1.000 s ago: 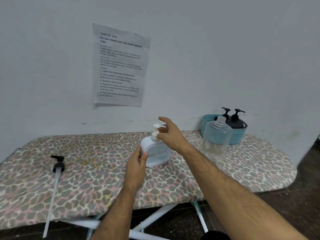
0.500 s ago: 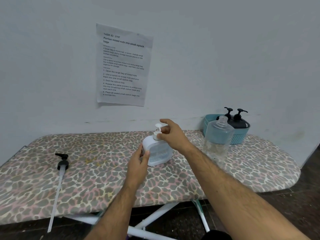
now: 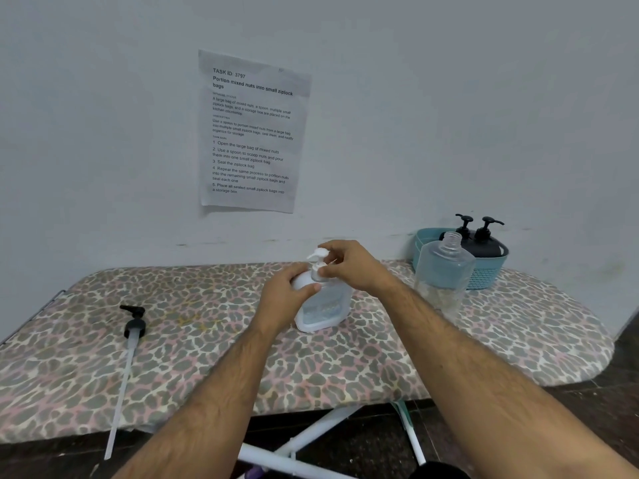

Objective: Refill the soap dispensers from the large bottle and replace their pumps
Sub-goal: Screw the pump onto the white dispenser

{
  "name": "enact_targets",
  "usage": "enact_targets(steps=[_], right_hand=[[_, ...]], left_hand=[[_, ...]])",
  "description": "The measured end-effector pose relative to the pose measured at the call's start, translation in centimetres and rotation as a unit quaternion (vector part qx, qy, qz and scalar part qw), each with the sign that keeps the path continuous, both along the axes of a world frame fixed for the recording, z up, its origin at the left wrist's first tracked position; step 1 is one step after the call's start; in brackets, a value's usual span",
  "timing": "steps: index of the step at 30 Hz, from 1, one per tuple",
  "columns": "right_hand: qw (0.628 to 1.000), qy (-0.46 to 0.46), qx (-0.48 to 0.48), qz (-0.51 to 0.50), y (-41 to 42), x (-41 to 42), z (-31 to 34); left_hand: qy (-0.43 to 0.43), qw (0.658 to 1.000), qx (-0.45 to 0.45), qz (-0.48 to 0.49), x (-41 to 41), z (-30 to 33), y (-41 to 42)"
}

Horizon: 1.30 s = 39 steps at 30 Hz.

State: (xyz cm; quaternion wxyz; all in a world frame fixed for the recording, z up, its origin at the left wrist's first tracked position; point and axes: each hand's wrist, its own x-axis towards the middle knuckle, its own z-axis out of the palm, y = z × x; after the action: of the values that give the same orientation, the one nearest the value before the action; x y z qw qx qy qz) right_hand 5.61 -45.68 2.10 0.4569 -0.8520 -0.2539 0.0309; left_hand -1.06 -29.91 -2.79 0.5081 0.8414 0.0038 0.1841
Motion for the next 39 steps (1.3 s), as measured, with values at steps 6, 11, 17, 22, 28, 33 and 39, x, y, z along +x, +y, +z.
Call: enact_targets(steps=[6,11,17,22,28,33,39], right_hand=[[1.000,0.016,-0.006,0.012,0.1,0.2,-0.6],[0.998,0.022,-0.032,0.045,-0.3,0.3,-0.1],[0.994,-0.067,-0.042,-0.080,1.0,0.0,-1.5],[0.999,-0.013,-0.050,0.012,0.2,0.5,-0.6],[0.998,-0.003,-0.041,0.047,-0.3,0.8,-0.8],[0.998,-0.006,-0.042,0.037,-0.2,0.8,-0.9],[0.994,-0.080,-0.074,-0.027,0.7,-0.1,-1.4]], left_hand=[[0.022,0.999,-0.029,-0.004,0.5,-0.2,0.6],[0.039,0.998,-0.049,-0.015,1.1,-0.4,1.2],[0.045,0.996,-0.066,-0.028,1.4,-0.4,1.4],[0.046,0.994,-0.088,-0.035,1.6,-0.9,1.7],[0.041,0.994,-0.095,-0.034,1.6,-0.9,1.6],[0.038,0.994,-0.096,-0.032,1.3,-0.7,1.3],[0.034,0.995,-0.091,-0.025,1.1,-0.7,1.2]])
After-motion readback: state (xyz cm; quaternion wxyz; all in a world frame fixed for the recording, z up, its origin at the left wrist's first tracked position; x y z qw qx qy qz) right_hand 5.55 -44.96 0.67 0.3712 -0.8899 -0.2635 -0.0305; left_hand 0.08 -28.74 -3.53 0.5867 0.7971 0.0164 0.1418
